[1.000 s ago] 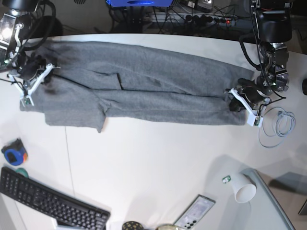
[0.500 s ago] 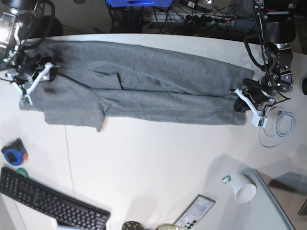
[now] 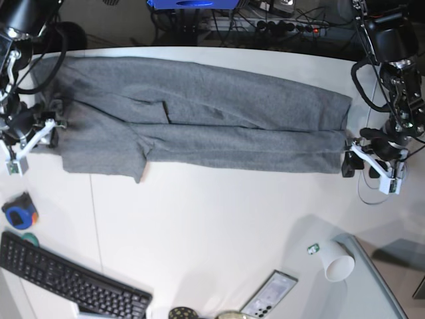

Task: Layout the t-shirt on the table in an organized manner, then fold the t-shirt properly
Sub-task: 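Hold the folded strip ends with both grippers and pull them apart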

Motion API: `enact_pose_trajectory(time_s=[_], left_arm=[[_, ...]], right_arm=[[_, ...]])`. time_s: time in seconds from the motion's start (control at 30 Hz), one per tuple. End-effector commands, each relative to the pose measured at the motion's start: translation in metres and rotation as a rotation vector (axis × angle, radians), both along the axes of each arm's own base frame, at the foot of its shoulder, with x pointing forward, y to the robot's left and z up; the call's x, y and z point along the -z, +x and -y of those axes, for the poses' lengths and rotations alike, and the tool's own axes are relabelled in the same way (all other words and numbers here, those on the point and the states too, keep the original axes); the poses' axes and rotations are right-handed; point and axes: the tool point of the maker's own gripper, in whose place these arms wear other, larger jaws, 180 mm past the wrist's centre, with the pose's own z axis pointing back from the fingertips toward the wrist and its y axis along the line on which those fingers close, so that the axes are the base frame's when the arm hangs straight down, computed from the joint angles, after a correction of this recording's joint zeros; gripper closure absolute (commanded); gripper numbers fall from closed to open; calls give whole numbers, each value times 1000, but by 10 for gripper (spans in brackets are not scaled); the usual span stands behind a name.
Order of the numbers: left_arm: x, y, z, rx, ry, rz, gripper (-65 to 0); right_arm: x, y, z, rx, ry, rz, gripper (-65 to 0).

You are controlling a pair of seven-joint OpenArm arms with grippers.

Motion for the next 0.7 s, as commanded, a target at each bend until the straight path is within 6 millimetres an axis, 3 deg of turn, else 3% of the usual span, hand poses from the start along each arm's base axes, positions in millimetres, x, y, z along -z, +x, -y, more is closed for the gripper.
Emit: enact_pose_trajectory(time_s=[0.0,0.03,0.1,0.23,0.43,0.53,0.67], left_arm=[[-7,11,18,15,-39,48,-360],[-2,11,29,16,-69,50,-267],[9,8,43,10,-111,31,-13],[35,-2,49,-15,-161,-17,0],[73,-19,43,-29,-147,-70,0],[79,-22,40,-35,-140,-76,0],[67,-13,41,-25,-132,-41,0]], right_arm=[[-4,11,7,10,4,40,-239],[1,15,8,18,21,47,-170],[10,20,13,36,44,47,-12],[20,22,26,63,57,42,-35],[46,8,41,102,83,-15,-21],[60,2,42,124,111,-46,-21],[39,16,49,106,71,13,-21]])
